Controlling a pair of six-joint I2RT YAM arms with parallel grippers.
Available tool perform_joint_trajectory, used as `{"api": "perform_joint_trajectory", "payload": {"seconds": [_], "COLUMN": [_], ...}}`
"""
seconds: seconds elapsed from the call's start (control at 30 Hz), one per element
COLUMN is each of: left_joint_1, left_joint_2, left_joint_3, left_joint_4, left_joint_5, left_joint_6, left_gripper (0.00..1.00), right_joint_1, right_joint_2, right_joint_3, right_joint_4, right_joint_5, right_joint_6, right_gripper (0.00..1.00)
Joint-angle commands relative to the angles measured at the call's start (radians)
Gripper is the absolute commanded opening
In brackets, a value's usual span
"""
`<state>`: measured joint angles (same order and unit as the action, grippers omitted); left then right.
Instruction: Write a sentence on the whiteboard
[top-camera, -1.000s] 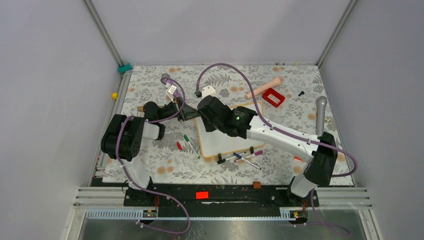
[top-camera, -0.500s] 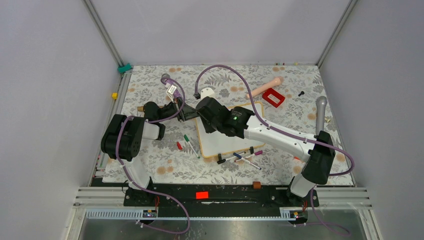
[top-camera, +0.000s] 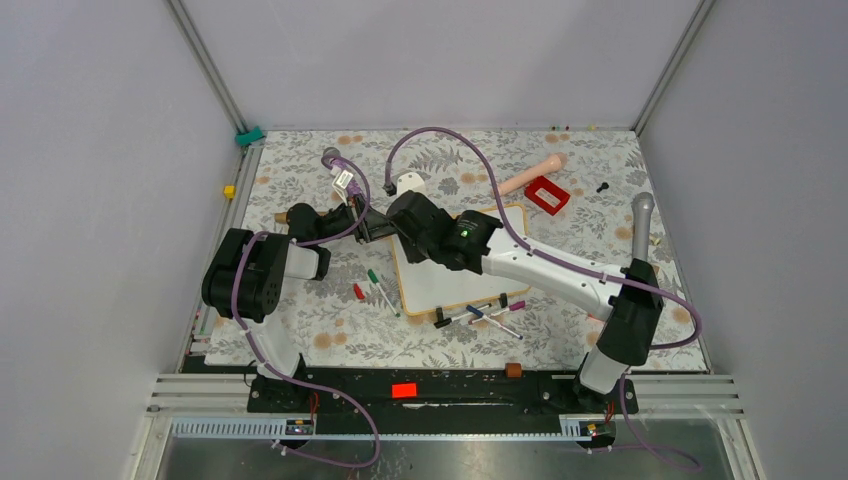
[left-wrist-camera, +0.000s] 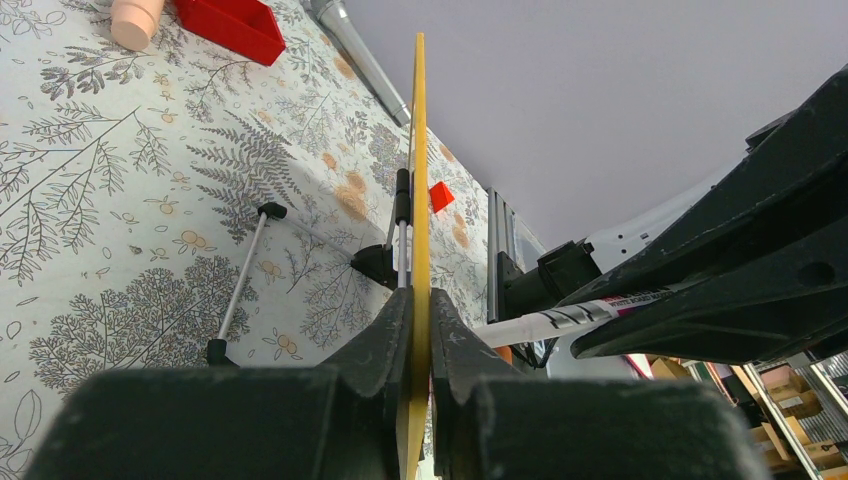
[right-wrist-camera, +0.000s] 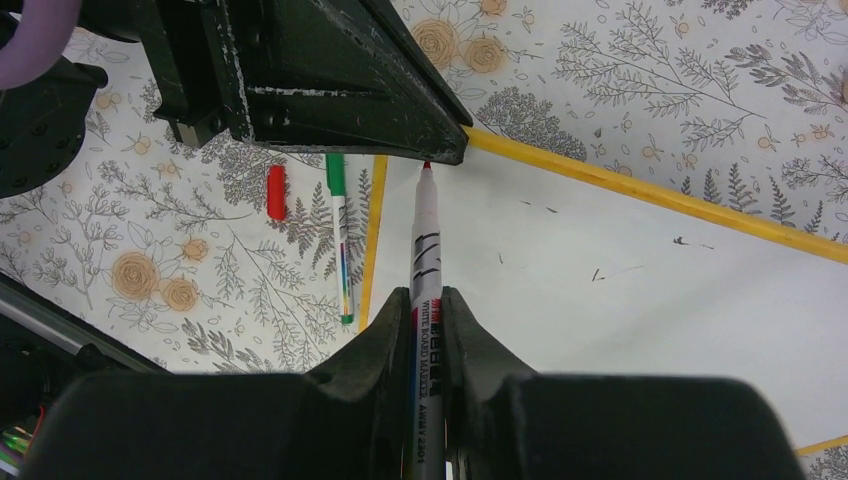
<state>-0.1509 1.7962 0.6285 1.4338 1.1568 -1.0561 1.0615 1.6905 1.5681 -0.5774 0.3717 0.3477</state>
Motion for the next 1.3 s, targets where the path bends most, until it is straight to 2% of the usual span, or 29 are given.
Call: {"api": "perform_joint_trajectory", "payload": {"seconds": [0.0, 0.4, 1.27], "left_joint_1": [-0.004, -0.003, -0.004], "left_joint_2": [-0.015, -0.023, -0.018], "left_joint_3": [-0.005, -0.008, -0.002], "left_joint_4": [0.040, 0.040, 0.040], "left_joint_5": [0.043, 0.049, 0.047], "left_joint_6": [0.005, 0.014, 0.018], "left_gripper": [0.01, 0.01, 0.01], "right_joint_1": [0.011, 0.011, 0.011], "right_joint_2": [0.013, 0.043, 0.003], "right_joint_3": [0.051, 0.070, -0.003], "right_joint_4": [0.010, -0.027, -0.057], "right_joint_5": [0.032, 0.054, 0.054], "right_joint_6": [-0.009, -0.015, 0.022], "right_gripper": [0.00, 0.00, 0.00]}}
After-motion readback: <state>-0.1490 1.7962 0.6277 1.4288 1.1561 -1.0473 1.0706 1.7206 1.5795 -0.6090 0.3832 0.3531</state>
